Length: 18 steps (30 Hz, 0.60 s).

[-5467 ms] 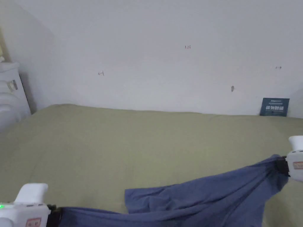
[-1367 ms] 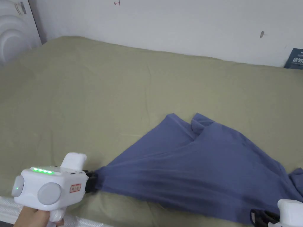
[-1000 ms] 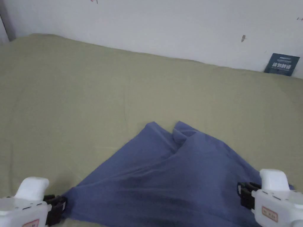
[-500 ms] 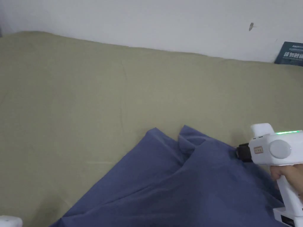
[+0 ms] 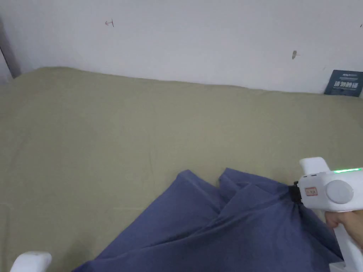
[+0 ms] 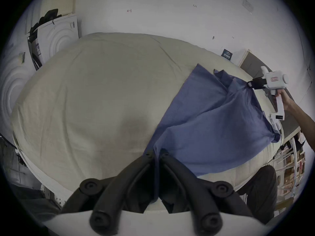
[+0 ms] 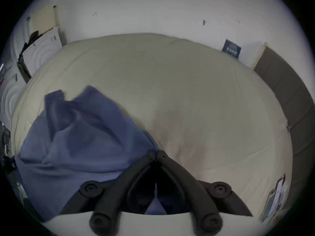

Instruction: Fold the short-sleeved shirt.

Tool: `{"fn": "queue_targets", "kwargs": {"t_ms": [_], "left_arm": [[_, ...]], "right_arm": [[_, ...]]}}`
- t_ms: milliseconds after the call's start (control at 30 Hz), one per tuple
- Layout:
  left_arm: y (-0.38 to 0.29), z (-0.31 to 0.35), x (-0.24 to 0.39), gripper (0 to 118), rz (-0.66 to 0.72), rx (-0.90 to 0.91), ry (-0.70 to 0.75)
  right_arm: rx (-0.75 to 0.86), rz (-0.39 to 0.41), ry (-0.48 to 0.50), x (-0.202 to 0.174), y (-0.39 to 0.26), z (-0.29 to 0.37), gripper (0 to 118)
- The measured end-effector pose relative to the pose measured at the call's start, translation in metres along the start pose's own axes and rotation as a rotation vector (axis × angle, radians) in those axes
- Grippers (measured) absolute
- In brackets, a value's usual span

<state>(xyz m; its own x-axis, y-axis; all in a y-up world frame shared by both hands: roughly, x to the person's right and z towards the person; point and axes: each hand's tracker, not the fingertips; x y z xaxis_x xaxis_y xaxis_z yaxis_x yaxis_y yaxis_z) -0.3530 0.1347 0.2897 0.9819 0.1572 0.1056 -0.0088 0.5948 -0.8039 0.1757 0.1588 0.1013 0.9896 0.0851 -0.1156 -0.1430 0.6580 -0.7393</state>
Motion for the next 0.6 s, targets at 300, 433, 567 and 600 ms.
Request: {"fn": "queue_targets", "kwargs": {"t_ms": [300,433,567,600], "left_arm": [[0.090,0.109,0.040,3,0.019,0.228,-0.049],[0.146,0.158,0.074,3,-0.073,0.318,0.013],[0.204,0.199,0.103,3,-0.128,0.382,0.054],[0.218,0.209,0.110,3,-0.137,0.395,0.066]], "right_arm": [[0.353,-0.013,-0.065,0.023,0.039,0.242,0],[0.447,-0.049,-0.122,0.052,0.057,0.320,0],[0.553,-0.113,-0.170,0.072,0.067,0.385,0],[0.565,-0.130,-0.178,0.076,0.070,0.396,0]]}}
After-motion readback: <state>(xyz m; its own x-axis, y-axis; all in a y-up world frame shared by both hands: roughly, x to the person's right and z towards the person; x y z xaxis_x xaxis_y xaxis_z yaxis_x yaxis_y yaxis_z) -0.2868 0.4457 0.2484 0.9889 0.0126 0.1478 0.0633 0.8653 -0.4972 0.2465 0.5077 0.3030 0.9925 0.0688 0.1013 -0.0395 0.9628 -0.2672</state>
